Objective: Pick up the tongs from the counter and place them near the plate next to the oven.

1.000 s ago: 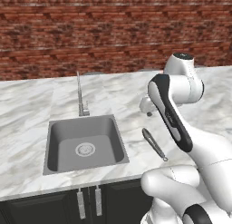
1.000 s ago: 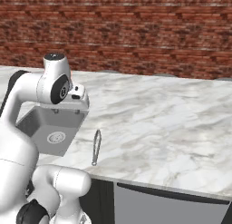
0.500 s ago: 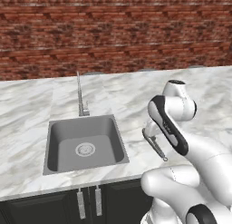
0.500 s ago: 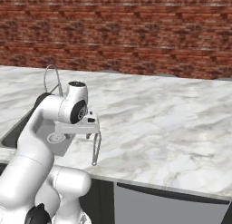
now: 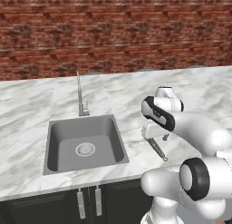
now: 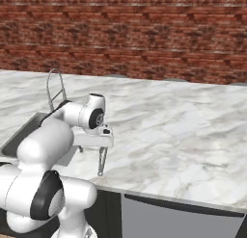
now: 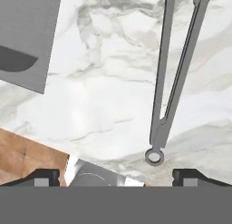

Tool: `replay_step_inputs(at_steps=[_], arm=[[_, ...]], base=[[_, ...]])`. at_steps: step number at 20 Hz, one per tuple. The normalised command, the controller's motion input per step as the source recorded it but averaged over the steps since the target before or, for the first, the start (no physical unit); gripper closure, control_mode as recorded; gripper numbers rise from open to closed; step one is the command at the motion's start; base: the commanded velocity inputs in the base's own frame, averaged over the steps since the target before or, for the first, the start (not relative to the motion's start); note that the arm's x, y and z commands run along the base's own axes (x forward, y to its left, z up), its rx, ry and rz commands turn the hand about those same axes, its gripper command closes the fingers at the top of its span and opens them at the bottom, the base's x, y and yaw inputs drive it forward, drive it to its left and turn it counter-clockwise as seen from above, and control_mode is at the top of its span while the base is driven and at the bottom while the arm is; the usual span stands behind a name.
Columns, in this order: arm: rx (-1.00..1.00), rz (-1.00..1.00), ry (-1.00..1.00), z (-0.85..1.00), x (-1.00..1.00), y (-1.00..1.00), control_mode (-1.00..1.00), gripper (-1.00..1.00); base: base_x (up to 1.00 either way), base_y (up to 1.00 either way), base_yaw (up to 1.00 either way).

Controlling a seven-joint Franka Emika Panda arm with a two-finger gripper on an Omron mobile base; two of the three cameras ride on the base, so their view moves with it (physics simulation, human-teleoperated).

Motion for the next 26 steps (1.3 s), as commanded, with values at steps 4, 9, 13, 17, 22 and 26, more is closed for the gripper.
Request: replay_step_inputs(at_steps=[4, 9, 13, 17, 22, 26], arm=[[0.00, 0.00, 0.00, -0.20, 0.26, -0.13, -1.00, -1.00], [0.00, 0.00, 0.01, -0.42, 0.31, -0.08, -1.00, -1.00], [-0.01, 0.00, 0.00, -0.45, 0.29, -0.05, -1.00, -1.00], [0.00, 0.00, 0.00, -0.45, 0.25, -0.06, -1.00, -1.00], [-0.01, 0.00, 0.00, -0.46, 0.06, 0.00, -1.00, -1.00], [0.00, 0.00, -0.05, -0.41, 0.01, 0.00, -1.00, -1.00]], base=[[0.00, 0.00, 0.00], [0.00, 0.00, 0.00], [0.00, 0.00, 0.00], [0.00, 0.00, 0.00], [0.00, 0.00, 0.00], [0.00, 0.00, 0.00]])
